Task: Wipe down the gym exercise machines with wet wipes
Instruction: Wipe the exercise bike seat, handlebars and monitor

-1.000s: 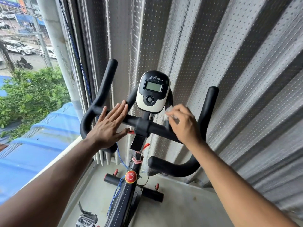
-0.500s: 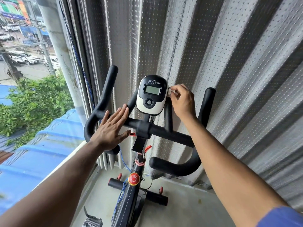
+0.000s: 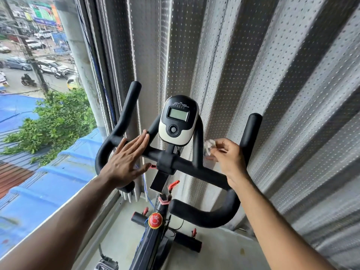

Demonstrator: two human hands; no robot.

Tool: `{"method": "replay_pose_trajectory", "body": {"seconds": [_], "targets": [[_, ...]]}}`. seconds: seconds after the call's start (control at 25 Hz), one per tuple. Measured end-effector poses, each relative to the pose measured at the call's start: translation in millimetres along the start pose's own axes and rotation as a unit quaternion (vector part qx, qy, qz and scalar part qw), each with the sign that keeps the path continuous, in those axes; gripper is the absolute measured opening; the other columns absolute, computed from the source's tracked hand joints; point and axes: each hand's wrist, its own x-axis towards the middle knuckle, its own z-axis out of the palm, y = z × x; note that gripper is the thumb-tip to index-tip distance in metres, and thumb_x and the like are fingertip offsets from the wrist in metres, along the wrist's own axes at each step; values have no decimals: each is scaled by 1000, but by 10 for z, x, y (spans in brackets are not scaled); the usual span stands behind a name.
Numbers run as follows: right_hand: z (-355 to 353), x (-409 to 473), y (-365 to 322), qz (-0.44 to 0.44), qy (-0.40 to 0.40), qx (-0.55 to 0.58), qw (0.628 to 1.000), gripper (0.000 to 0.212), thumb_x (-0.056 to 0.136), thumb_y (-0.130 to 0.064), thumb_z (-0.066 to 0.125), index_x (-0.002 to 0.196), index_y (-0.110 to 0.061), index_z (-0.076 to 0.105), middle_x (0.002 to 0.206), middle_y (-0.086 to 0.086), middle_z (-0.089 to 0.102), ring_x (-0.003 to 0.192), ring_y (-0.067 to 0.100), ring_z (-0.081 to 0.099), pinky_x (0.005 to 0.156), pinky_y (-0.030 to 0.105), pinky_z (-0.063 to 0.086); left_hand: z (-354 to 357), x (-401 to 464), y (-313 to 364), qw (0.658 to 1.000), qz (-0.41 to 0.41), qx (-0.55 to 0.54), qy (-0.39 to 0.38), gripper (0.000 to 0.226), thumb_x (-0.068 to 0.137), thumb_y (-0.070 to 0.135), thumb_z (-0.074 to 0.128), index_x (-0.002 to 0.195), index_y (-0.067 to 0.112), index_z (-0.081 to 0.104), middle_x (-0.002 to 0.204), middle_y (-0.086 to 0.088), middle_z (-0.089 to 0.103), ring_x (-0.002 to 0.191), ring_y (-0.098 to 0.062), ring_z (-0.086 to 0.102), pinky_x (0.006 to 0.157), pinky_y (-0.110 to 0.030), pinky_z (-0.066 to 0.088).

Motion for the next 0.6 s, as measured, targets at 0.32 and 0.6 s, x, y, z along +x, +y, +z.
{"method": "replay_pose_trajectory", "body": {"seconds": [0.32, 0.6], "targets": [[23, 211, -107, 202, -297, 89, 929, 37, 97, 17, 39, 111, -5, 65, 104, 13, 72, 70, 8, 69, 63, 24, 57, -9, 1, 14, 1000, -14, 15, -2, 89, 98, 71, 35, 167, 28, -2, 174, 11, -4, 160, -9, 8, 129, -53, 13], [243, 452, -305, 252, -258, 208, 909, 33, 100, 13, 35, 96, 0, 65, 79, 12, 74, 75, 21, 70, 65, 29, 60, 10, -6, -39, 1000, -12, 11, -2, 86, 99, 65, 36, 167, 28, -2, 174, 13, -3, 160, -9, 10, 128, -53, 15]]}}
